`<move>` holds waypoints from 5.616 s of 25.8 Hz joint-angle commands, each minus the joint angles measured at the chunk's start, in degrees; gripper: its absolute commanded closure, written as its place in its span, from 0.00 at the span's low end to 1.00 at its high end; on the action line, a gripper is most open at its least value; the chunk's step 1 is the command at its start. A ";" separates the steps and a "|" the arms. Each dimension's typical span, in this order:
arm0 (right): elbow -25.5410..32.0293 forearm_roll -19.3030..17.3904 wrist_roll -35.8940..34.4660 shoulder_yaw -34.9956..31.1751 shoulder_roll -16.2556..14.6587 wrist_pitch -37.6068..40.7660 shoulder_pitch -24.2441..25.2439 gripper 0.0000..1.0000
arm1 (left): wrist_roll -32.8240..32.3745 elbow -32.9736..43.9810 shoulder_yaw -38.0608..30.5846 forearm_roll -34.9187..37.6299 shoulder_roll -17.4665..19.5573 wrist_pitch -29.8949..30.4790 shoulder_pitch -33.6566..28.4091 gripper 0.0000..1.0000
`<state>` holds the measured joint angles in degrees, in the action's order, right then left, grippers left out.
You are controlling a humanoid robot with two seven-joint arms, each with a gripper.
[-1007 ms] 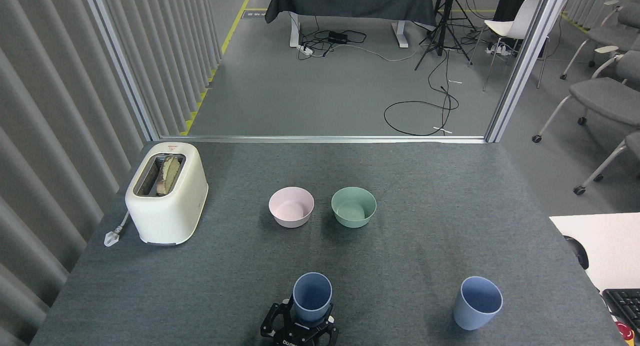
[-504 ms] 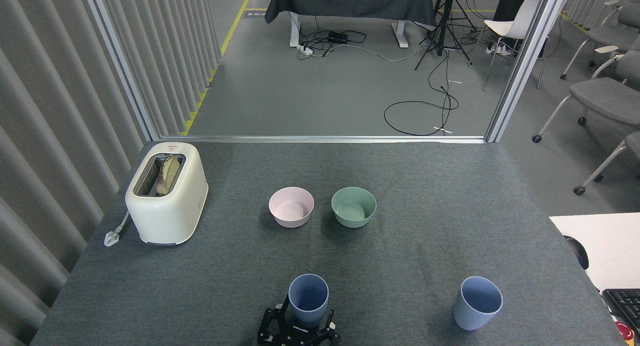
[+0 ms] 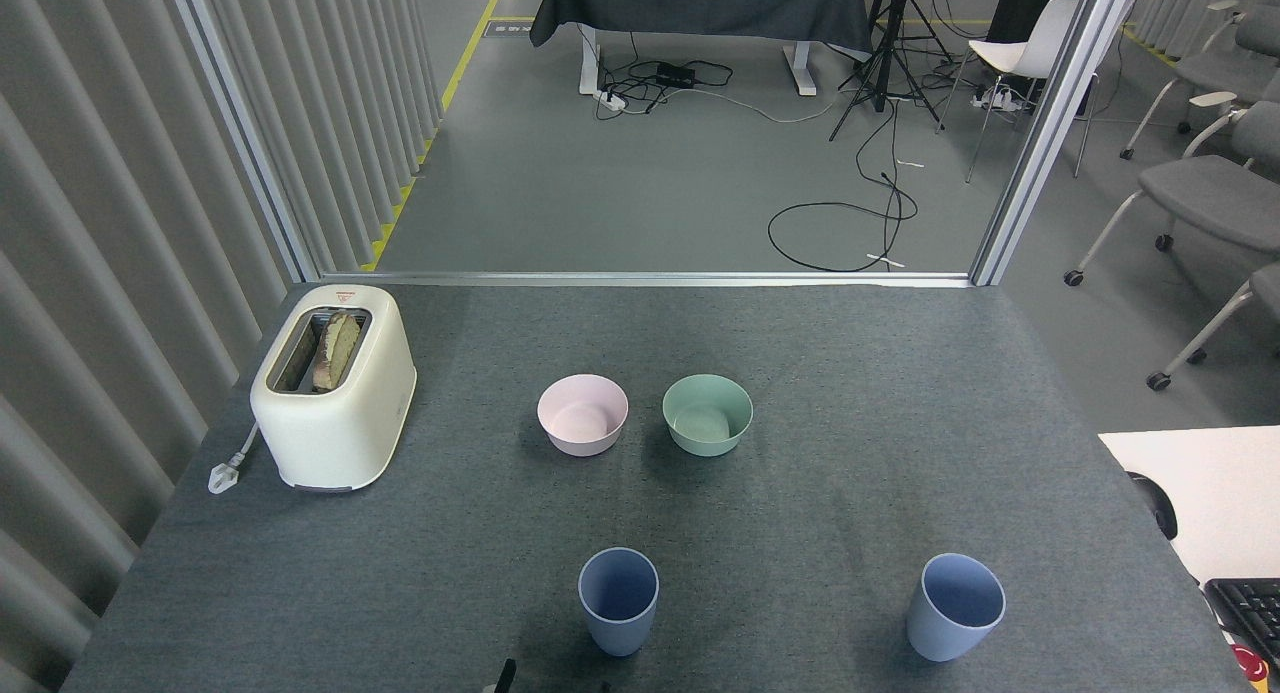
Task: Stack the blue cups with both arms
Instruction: 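Set the blue cup down and withdraw the left gripper, then reach the right gripper to the other blue cup and grasp it, then lift the blue cup with the right gripper and move it over the first cup, then lower the held cup into the first cup and open the right gripper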
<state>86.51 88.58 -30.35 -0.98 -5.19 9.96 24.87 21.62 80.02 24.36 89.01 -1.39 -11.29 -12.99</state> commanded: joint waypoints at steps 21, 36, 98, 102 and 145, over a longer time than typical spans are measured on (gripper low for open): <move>-10.74 -0.07 7.68 -4.21 -0.97 -6.36 -10.02 0.00 | 0.09 7.78 -19.44 -9.56 7.10 0.92 -8.36 0.00; -17.51 -0.16 8.73 -5.97 -3.95 -6.27 -18.72 0.00 | 0.26 6.73 -19.61 -9.56 7.10 0.83 -8.36 0.00; -10.13 17.42 21.74 22.51 11.51 -8.82 -29.71 0.28 | 0.53 6.64 -19.53 -10.00 6.75 0.75 -8.19 0.00; -8.46 17.42 21.74 22.86 11.25 -8.73 -27.77 0.27 | 0.53 6.64 -19.61 -10.00 6.75 0.66 -8.19 0.00; 2.70 7.05 15.06 14.34 10.90 -9.17 -26.45 0.01 | 0.53 6.82 -19.61 -10.00 6.75 0.66 -8.36 0.00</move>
<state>87.05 98.80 -15.36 18.71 5.90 1.11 -1.74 22.16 86.82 4.74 79.01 5.44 -10.61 -21.36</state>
